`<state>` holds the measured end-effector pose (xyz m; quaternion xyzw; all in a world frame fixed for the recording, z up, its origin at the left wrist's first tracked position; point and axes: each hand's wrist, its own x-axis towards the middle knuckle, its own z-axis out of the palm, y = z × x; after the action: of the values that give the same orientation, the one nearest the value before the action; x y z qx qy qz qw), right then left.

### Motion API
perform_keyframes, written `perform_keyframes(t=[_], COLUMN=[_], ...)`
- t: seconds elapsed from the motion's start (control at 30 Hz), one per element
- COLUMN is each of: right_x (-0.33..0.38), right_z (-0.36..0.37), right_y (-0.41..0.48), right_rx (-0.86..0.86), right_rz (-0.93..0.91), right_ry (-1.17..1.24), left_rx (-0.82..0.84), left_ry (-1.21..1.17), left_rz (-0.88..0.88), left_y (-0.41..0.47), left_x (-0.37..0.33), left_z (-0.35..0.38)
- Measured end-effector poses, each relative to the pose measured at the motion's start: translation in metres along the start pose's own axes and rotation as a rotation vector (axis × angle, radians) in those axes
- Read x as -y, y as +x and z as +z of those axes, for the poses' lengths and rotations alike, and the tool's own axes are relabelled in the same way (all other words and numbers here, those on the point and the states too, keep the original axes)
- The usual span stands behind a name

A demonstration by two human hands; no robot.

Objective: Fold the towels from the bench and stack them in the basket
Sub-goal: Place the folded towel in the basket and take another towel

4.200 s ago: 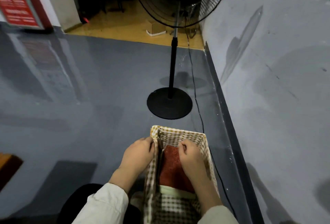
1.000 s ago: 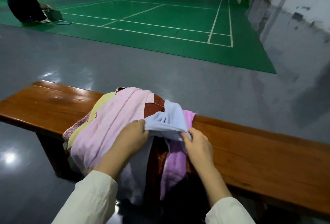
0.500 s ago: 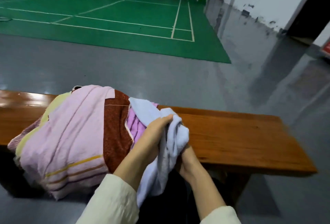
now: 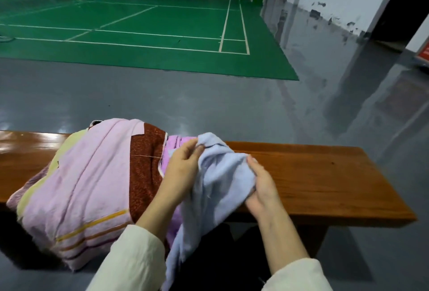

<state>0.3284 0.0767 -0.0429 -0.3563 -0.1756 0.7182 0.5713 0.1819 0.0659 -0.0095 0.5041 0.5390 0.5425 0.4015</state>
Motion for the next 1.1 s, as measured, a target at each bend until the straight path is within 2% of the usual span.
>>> perform_keyframes(t=[0.1,0.23,0.3,0.43,0.5,0.6,0.7,0.83,0.93,1.03,1.1], right_x=[0.032,0.055,0.057,0.030,0.016,0.005,0.000,-0.005,-0.002,-0.001,-0.002], right_z=[0.000,0.011,0.018,0.005,-0.003,-0.013,-0.011,-0.012,-0.018,-0.021,-0.026], right_y=[-0.004,-0.010,-0.012,-0.006,-0.004,-0.006,-0.015,-0.030,-0.042,-0.048,-0.050], right_rx=[-0.078,-0.097,-0.112,-0.205,-0.224,-0.226,-0.083,0.012,0.066,0.066,0.007], right_rz=[-0.123,-0.241,-0.255,-0.209,-0.091,0.057,0.105,0.079,0.067,-0.035,-0.266], right_ry=[-0.070,-0.132,-0.163,-0.275,-0.241,-0.158,-0.226,-0.330,-0.457,-0.552,-0.775], left_rx=[-0.138,-0.237,-0.234,-0.124,-0.117,0.009,0.115,-0.041,-0.089,-0.089,-0.101], left_ry=[0.266,0.269,0.356,0.644,0.728,0.502,0.352,0.196,0.096,-0.012,-0.097], left_rz=[0.177,0.237,0.201,-0.009,0.031,0.046,0.001,-0.039,-0.083,-0.088,-0.123], left_y=[0.020,0.030,0.034,0.027,0.016,-0.011,-0.040,-0.054,-0.060,-0.063,-0.063], left_x=[0.000,-0.025,-0.027,0.012,0.031,0.041,0.049,0.061,0.065,0.074,0.070], left_z=[-0.013,-0.015,-0.012,-0.005,-0.004,0.008,0.034,0.054,0.059,0.055,0.050])
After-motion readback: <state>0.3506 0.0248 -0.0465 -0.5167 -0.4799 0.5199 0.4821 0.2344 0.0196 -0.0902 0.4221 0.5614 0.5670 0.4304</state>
